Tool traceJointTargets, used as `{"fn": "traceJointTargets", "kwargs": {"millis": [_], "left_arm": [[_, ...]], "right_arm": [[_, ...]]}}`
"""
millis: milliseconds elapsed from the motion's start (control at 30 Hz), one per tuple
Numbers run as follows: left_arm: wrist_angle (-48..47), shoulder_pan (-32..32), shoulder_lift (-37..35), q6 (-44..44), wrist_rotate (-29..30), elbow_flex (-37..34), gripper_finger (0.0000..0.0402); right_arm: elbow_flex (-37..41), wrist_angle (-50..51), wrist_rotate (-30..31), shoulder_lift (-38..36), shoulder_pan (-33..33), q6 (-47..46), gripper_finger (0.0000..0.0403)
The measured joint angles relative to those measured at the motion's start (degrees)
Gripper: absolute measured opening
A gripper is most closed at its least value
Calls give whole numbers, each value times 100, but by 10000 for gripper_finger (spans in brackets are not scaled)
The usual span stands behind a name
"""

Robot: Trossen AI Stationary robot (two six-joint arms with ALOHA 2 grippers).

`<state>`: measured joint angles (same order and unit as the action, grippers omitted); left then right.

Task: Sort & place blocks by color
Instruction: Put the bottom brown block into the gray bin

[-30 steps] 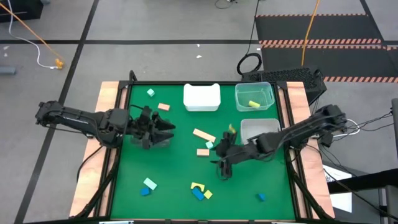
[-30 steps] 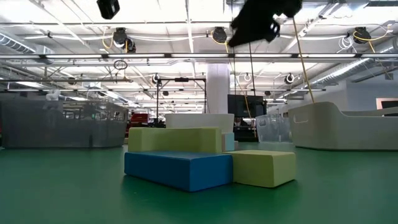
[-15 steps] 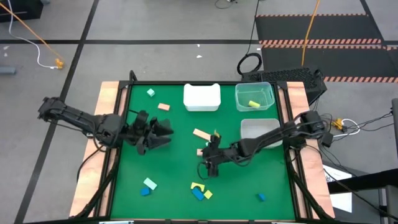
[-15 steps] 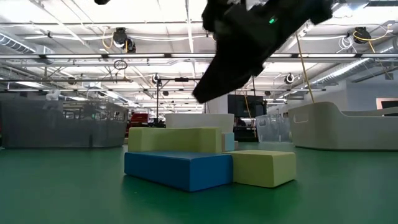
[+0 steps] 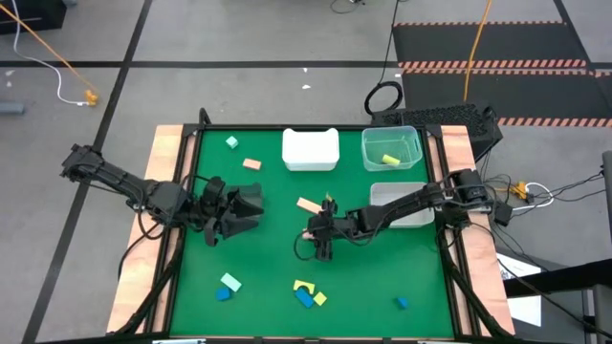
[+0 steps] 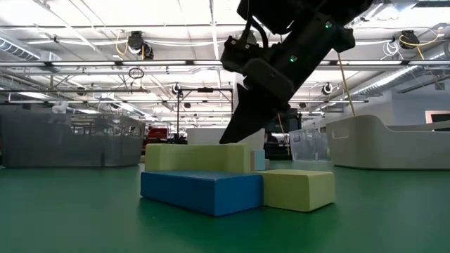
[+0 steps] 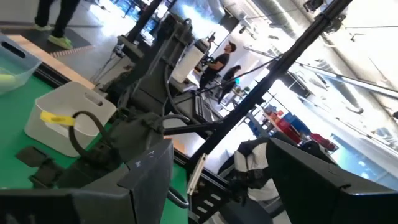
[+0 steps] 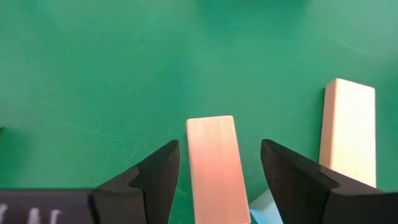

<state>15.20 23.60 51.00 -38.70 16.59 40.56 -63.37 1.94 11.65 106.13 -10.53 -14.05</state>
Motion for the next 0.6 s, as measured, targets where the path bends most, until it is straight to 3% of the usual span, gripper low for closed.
{"fn": "traceJointTargets", "kwargs": {"millis": [233, 600], "left_arm": [[0, -5, 0, 92, 7, 0, 257], [-11, -5, 0, 91, 7, -4, 257]], "right_arm": [[0, 42, -426, 0, 77, 295, 212], [-11, -78, -418, 363, 160, 271, 212]]}}
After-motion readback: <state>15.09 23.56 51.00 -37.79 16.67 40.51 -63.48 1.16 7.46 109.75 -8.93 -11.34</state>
